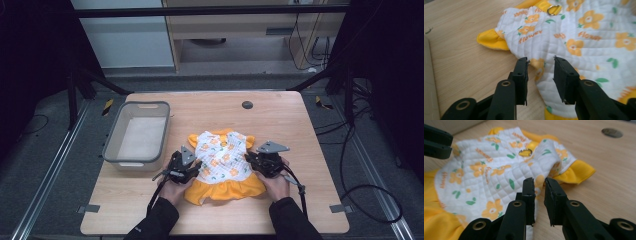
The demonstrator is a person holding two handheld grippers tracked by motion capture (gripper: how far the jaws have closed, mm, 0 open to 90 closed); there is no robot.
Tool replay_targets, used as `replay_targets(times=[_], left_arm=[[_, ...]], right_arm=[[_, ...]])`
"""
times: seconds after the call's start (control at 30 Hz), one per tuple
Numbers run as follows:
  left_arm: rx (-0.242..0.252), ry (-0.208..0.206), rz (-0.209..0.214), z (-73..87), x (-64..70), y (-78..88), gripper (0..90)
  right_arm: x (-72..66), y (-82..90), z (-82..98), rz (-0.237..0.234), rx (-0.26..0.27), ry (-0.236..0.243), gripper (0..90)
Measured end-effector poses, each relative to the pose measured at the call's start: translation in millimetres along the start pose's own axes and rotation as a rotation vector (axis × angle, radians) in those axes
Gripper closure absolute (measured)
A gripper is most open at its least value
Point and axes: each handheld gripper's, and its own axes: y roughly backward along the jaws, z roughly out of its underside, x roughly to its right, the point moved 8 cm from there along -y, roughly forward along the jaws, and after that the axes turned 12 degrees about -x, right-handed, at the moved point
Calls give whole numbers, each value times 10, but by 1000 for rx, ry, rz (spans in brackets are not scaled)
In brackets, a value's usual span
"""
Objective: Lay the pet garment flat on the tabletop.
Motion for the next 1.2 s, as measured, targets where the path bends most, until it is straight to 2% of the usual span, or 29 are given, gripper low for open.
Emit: replay_targets(times=[0.03, 0.1, 0.13, 0.17, 0.2, 0.23, 0.27, 0.3, 0.33, 0.37, 0.4, 0.43, 0.5, 0.57, 0.6, 0.73, 0.83, 0.87, 0.93, 1.0, 1.07, 1.2], left_arm=[[8, -1, 14, 8, 14, 58, 620], [13, 16, 71, 40, 70, 166, 610], [15, 19, 101, 62, 114, 213, 611], [19, 12, 110, 82, 157, 250, 616], [19, 12, 110, 82, 157, 250, 626], [20, 10, 132, 104, 219, 288, 648], [30, 7, 176, 116, 321, 331, 664], [30, 7, 176, 116, 321, 331, 686], [37, 2, 193, 115, 390, 353, 686], [43, -4, 214, 105, 465, 367, 736], [48, -11, 222, 97, 510, 372, 764], [53, -38, 228, 80, 607, 368, 813], [48, -47, 232, 78, 659, 353, 846], [28, -67, 243, 85, 798, 276, 873], [28, -67, 243, 85, 798, 276, 874], [-18, -85, 275, 152, 1000, 134, 865], [-40, -99, 282, 208, 1055, 89, 855], [-63, -100, 295, 263, 1100, 42, 852], [-76, -108, 298, 296, 1129, 15, 848], [-86, -116, 300, 322, 1161, -10, 841], [-90, -119, 305, 326, 1164, -3, 839], [-102, -114, 330, 370, 1163, 33, 839]], right_arm=[[-9, 80, -8, 1, 17, 5, 800], [-61, 230, 6, -15, 35, 3, 850], [-97, 292, 30, -27, 34, 6, 892], [-137, 342, 62, -45, 26, 7, 900], [-137, 342, 62, -45, 26, 7, 900], [-214, 412, 150, -72, 8, 17, 900], [-236, 423, 185, -77, 1, 22, 900], [-261, 433, 235, -87, -11, 22, 900], [-261, 433, 235, -87, -11, 22, 900], [-281, 440, 299, -94, -26, 20, 900], [-294, 444, 358, -98, -35, 22, 900], [-300, 447, 429, -97, -45, 28, 900], [-296, 457, 490, -96, -55, 24, 900], [-285, 461, 554, -91, -60, 23, 900], [-285, 461, 554, -91, -60, 23, 900], [-324, 432, 695, -99, -108, 43, 900], [-349, 409, 755, -103, -138, 55, 900], [-379, 391, 816, -110, -164, 62, 900], [-390, 385, 835, -113, -171, 64, 900], [-404, 385, 903, -109, -204, 72, 900], [-383, 386, 946, -103, -227, 71, 900], [-379, 443, 1019, -120, -237, 65, 900]])
